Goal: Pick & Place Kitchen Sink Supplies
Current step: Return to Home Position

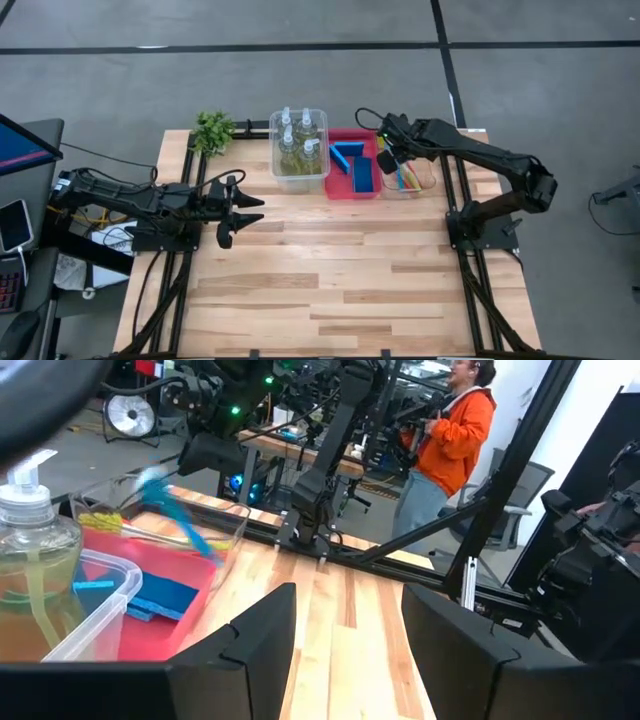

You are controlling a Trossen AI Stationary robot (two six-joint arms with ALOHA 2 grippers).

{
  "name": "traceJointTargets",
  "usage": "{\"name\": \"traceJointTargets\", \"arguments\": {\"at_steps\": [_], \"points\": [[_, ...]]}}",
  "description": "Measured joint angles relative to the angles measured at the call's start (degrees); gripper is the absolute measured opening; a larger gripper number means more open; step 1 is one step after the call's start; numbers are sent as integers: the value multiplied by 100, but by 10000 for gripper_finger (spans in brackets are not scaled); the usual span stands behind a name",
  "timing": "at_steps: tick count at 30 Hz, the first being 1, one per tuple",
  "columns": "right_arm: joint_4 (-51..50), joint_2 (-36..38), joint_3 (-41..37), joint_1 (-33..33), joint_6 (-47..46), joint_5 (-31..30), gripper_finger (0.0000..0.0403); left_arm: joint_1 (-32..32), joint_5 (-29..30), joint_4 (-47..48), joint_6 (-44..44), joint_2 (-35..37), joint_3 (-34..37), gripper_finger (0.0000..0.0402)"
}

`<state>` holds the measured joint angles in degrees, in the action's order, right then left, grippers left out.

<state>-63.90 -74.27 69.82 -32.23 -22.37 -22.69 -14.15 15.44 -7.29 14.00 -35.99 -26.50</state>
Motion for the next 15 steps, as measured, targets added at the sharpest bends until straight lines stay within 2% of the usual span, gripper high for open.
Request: {"name": "traceJointTargets", "arguments": {"at_steps": [8,12,15], "points": [[-64,58,0,1,-107,37,174,-2,-2,2,1,-2,0,185],[-88,229,0,161,-111,-12,196,-2,-2,7,0,-2,0,185],[33,446,0,401,-114,-268,206,-2,-3,7,0,-2,0,185]]}}
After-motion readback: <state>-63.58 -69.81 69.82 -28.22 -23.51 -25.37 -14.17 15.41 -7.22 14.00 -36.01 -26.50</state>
